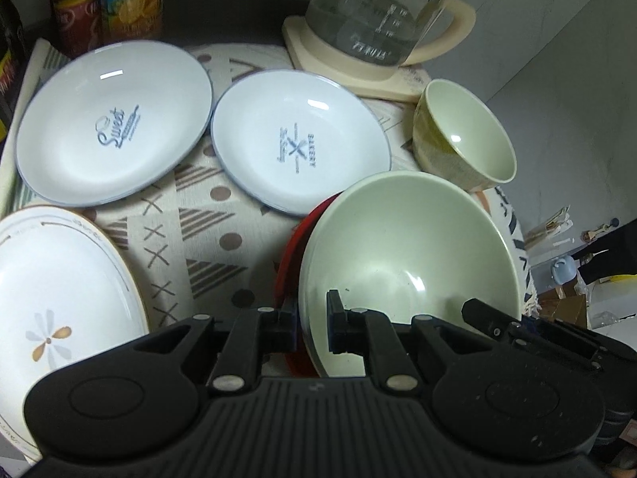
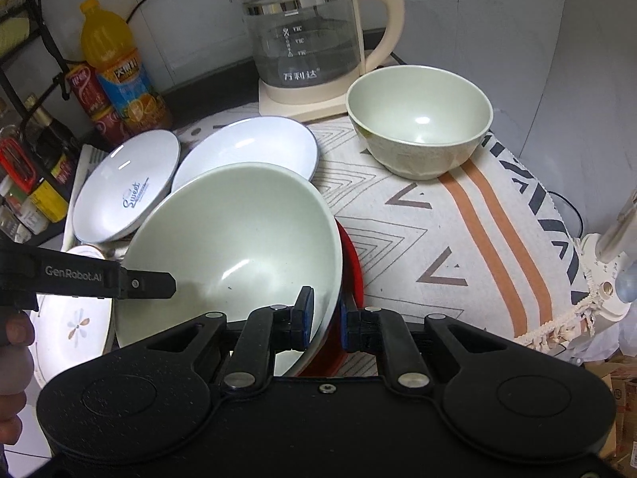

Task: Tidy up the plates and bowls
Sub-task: 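Lower the pale green bowl into the red bowl and open both grippers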

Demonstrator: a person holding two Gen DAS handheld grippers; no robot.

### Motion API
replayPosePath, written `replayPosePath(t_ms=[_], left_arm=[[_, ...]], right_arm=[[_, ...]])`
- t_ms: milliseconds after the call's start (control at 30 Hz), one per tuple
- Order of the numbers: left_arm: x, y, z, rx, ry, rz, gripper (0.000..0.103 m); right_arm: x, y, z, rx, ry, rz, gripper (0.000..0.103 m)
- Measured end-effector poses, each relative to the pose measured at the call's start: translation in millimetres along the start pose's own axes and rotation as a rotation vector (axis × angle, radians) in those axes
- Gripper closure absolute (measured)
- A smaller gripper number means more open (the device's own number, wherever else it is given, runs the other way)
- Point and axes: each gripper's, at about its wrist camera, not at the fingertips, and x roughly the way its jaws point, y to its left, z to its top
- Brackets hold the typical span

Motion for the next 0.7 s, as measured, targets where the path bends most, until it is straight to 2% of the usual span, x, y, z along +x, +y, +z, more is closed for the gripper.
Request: replayPosePath(t_ms=[333, 500, 533, 700], left_arm=[[-5.5, 0.2, 16.2, -0.007, 0.025, -0.006, 0.090], [-22.3, -0.3, 24.3, 0.000, -0.030, 0.009, 0.087], [-25.2, -0.3, 26.4, 0.000, -0.042, -0.002, 0.086], [-34.2, -5.0, 33.4, 0.008, -0.065, 0.005, 0.086]], right_arm=[[11.7, 0.1, 9.3, -0.002, 0.020, -0.015, 0.093], [15.3, -2.3, 12.6, 0.005, 0.012, -0.007, 0.094], [15.8, -2.2, 12.9, 0.004, 0.011, -0.009, 0.097], [16.7, 2.0, 18.0, -0.016, 0.018, -0.005, 0.097]])
